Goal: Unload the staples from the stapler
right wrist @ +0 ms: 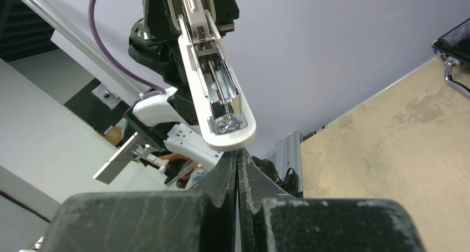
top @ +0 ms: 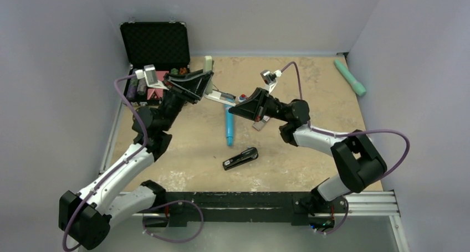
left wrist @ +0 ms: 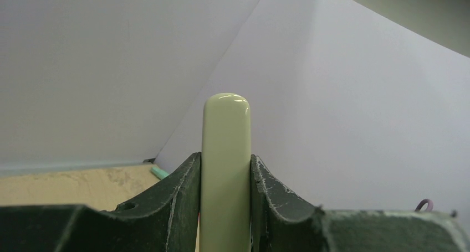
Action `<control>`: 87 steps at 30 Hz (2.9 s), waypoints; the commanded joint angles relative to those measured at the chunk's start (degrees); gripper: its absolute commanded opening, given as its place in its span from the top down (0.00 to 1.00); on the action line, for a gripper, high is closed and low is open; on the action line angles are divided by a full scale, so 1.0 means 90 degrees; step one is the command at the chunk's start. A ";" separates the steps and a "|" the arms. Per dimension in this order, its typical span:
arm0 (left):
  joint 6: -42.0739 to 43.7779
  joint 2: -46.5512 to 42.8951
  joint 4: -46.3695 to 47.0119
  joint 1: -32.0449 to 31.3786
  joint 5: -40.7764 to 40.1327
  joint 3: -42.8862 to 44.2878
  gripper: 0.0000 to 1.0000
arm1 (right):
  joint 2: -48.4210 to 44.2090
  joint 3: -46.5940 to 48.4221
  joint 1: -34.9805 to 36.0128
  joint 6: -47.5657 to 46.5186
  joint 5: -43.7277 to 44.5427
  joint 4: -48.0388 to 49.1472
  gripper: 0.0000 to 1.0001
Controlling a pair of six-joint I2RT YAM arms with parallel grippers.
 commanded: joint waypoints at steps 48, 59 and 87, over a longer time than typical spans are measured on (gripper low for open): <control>0.2429 0.3732 -0.4490 0.0151 -0.3665 0.0425 1.00 | -0.3447 0.0018 -0.0512 -0.3384 0.1776 -0.7750 0.81; 0.2293 0.4209 -0.5015 0.0569 -0.3049 0.1244 0.00 | -0.3438 0.0073 -0.0512 -0.3455 0.1775 -0.7889 0.77; 0.3927 0.2033 -0.5738 -0.1483 0.0249 0.1088 0.05 | -0.3693 0.0554 -0.0702 -0.3754 0.4837 -0.9984 0.01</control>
